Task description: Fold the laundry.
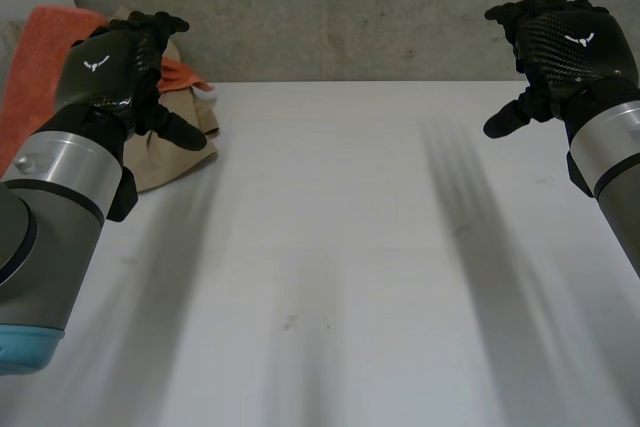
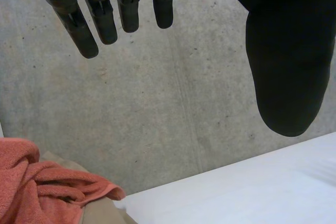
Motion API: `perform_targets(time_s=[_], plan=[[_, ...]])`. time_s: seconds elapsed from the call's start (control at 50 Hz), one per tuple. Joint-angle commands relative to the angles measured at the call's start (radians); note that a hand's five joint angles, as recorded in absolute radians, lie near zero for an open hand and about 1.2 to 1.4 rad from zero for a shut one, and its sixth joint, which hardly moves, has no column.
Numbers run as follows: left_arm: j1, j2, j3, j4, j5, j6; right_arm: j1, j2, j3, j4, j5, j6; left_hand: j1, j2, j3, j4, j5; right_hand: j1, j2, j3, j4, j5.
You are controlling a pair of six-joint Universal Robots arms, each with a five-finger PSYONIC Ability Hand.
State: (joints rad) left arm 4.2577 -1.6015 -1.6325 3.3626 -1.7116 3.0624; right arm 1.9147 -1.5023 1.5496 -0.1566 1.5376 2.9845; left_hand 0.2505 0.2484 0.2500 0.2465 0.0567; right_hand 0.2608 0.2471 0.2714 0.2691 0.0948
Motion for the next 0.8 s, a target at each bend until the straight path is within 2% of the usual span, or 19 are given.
perform_targets(time_s=[0.02,0.24,0.32,0.4,0.42,0.46,0.48,0.54,0.56,0.64,0.72,0.8], plan=[[0.001,0.003,-0.003,-0.002,0.0,0.001,0.001,-0.007,0.012,-0.015,0.004,0.001,-0.066,-0.064,-0.066,-0.062,-0.047,-0.086,-0.073,-0.097,-0.095,-0.095],[0.001,0.003,0.002,0.001,0.001,0.006,0.004,-0.007,0.012,-0.014,0.001,-0.001,-0.075,-0.073,-0.075,-0.071,-0.056,-0.086,-0.073,-0.097,-0.095,-0.095],[0.011,-0.001,0.02,0.021,0.001,0.068,0.004,-0.007,0.012,-0.012,-0.002,-0.002,-0.075,-0.073,-0.075,-0.071,-0.056,-0.086,-0.073,-0.097,-0.095,-0.095],[0.077,-0.024,0.043,0.096,0.001,0.249,0.004,-0.004,0.012,-0.012,-0.004,-0.002,-0.075,-0.073,-0.075,-0.071,-0.056,-0.086,-0.073,-0.097,-0.095,-0.095],[0.109,-0.055,0.049,0.138,0.001,0.344,0.004,-0.004,0.012,-0.011,-0.004,-0.002,-0.075,-0.073,-0.075,-0.071,-0.056,-0.086,-0.073,-0.097,-0.095,-0.095],[0.14,-0.095,0.063,0.179,0.003,0.436,0.004,-0.004,0.012,-0.008,-0.007,-0.002,-0.075,-0.073,-0.075,-0.071,-0.056,-0.086,-0.073,-0.097,-0.095,-0.095],[0.172,-0.145,0.081,0.223,0.003,0.525,0.004,-0.004,0.012,-0.006,-0.007,-0.002,-0.075,-0.073,-0.075,-0.071,-0.056,-0.086,-0.073,-0.097,-0.095,-0.095],[0.227,-0.224,0.121,0.287,0.004,0.64,0.004,-0.004,0.012,-0.006,-0.008,-0.002,-0.075,-0.073,-0.075,-0.071,-0.056,-0.086,-0.073,-0.097,-0.095,-0.095],[0.273,-0.276,0.155,0.311,0.007,0.695,0.004,-0.004,0.012,-0.004,-0.008,-0.002,-0.075,-0.073,-0.075,-0.071,-0.056,-0.086,-0.073,-0.097,-0.095,-0.095],[0.378,-0.435,0.262,0.337,0.047,0.754,0.006,-0.001,0.014,-0.004,-0.01,-0.002,-0.075,-0.073,-0.075,-0.071,-0.056,-0.086,-0.073,-0.097,-0.095,-0.095],[0.444,-0.596,0.406,0.328,0.142,0.754,0.004,0.004,0.018,-0.004,-0.01,-0.002,-0.075,-0.073,-0.075,-0.071,-0.056,-0.086,-0.073,-0.097,-0.095,-0.095],[0.485,-0.745,0.532,0.298,0.199,0.768,0.006,0.005,0.023,-0.006,-0.011,-0.004,-0.075,-0.073,-0.075,-0.071,-0.056,-0.086,-0.073,-0.097,-0.095,-0.095]])
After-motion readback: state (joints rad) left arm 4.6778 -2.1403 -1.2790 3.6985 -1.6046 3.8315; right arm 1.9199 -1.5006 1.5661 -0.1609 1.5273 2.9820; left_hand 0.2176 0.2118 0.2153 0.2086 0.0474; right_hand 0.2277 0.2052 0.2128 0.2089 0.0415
